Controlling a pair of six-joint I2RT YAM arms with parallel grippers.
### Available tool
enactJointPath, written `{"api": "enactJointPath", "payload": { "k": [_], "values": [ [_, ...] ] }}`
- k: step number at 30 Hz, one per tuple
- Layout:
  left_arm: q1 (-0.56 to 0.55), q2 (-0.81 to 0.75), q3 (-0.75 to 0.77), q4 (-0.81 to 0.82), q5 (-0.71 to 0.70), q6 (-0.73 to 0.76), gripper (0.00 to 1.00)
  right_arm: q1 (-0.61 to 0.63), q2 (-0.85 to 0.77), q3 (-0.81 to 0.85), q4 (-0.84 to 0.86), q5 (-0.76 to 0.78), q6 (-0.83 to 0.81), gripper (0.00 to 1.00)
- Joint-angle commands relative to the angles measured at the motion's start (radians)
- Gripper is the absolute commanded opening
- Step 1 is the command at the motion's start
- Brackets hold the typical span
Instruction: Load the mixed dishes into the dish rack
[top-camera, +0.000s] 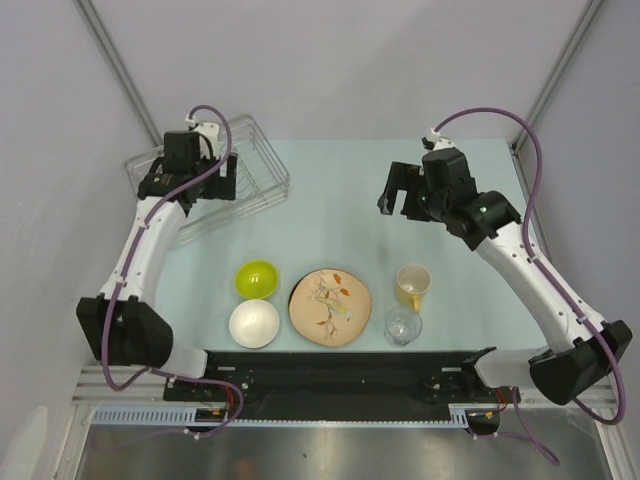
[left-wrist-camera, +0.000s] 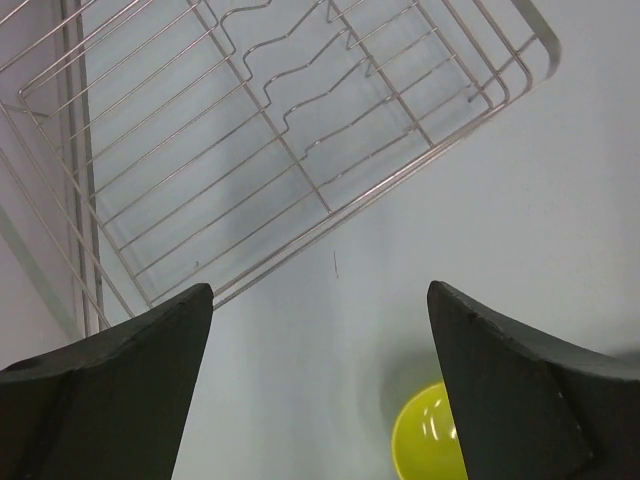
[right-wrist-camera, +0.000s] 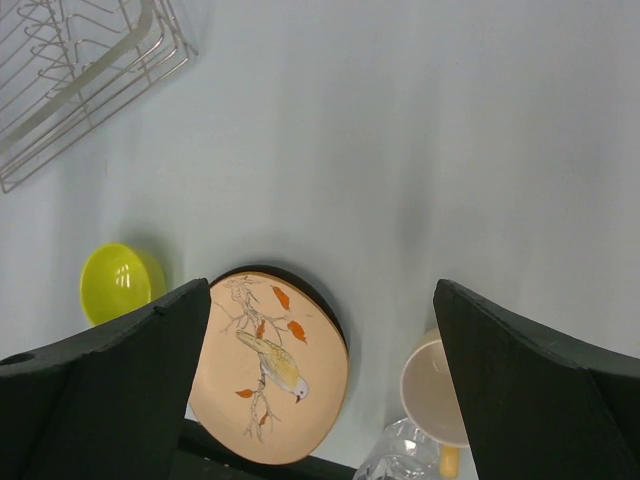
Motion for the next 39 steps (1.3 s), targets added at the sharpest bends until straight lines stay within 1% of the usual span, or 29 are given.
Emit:
{"api": "enactJointPath", "payload": {
  "k": [1, 2, 3, 4, 5, 6, 7, 10, 13, 18, 22, 24, 27, 31, 34, 39],
  "values": [
    [-0.008, 0.145, 0.138, 0.070, -0.065, -0.102, 0.93, 0.022, -0.049, -0.051, 0.063, 0.065, -0.034, 1.00],
    [-0.019, 0.177, 0.161, 0.063, -0.068, -0.108, 0.93, 0.025, -0.058, -0.062, 0.071, 0.071, -0.040, 1.00],
    [-0.027, 0.246, 0.181, 0.063, -0.088, -0.119, 0.92, 0.033, -0.063, -0.071, 0.077, 0.079, -0.044, 1.00],
    [-0.034, 0.280, 0.230, 0.051, -0.103, -0.126, 0.92, 0.036, -0.067, -0.084, 0.098, 0.087, -0.049, 1.00],
    [-0.047, 0.312, 0.258, 0.042, -0.123, -0.139, 0.90, 0.039, -0.079, -0.107, 0.111, 0.088, -0.054, 1.00],
    [-0.048, 0.387, 0.291, 0.027, -0.134, -0.172, 0.89, 0.041, -0.083, -0.123, 0.123, 0.087, -0.061, 1.00],
    [-0.048, 0.416, 0.351, -0.004, -0.140, -0.189, 0.88, 0.041, -0.084, -0.132, 0.141, 0.090, -0.064, 1.00],
    [-0.047, 0.517, 0.432, -0.030, -0.149, -0.238, 0.88, 0.041, -0.078, -0.160, 0.155, 0.097, -0.083, 1.00],
    [-0.047, 0.583, 0.466, -0.046, -0.155, -0.255, 0.88, 0.041, -0.057, -0.174, 0.157, 0.105, -0.103, 1.00],
    [-0.044, 0.633, 0.468, -0.053, -0.178, -0.289, 0.87, 0.038, -0.034, -0.190, 0.166, 0.111, -0.118, 1.00],
    [-0.047, 0.647, 0.466, -0.053, -0.157, -0.294, 0.86, 0.026, -0.009, -0.189, 0.174, 0.101, -0.124, 1.00],
    [-0.059, 0.654, 0.457, -0.043, -0.142, -0.272, 0.85, 0.018, -0.001, -0.184, 0.172, 0.094, -0.126, 1.00],
    [-0.093, 0.653, 0.414, -0.003, -0.139, -0.229, 0.83, 0.010, 0.003, -0.178, 0.172, 0.082, -0.121, 1.00],
    [-0.189, 0.671, 0.376, 0.010, -0.163, -0.163, 0.82, -0.001, -0.004, -0.178, 0.166, 0.082, -0.124, 1.00],
    [-0.240, 0.667, 0.344, 0.029, -0.155, -0.129, 0.82, -0.016, -0.012, -0.183, 0.160, 0.076, -0.124, 1.00],
    [-0.295, 0.656, 0.309, 0.060, -0.129, -0.077, 0.81, -0.043, -0.020, -0.187, 0.154, 0.058, -0.123, 1.00]
  ]
}}
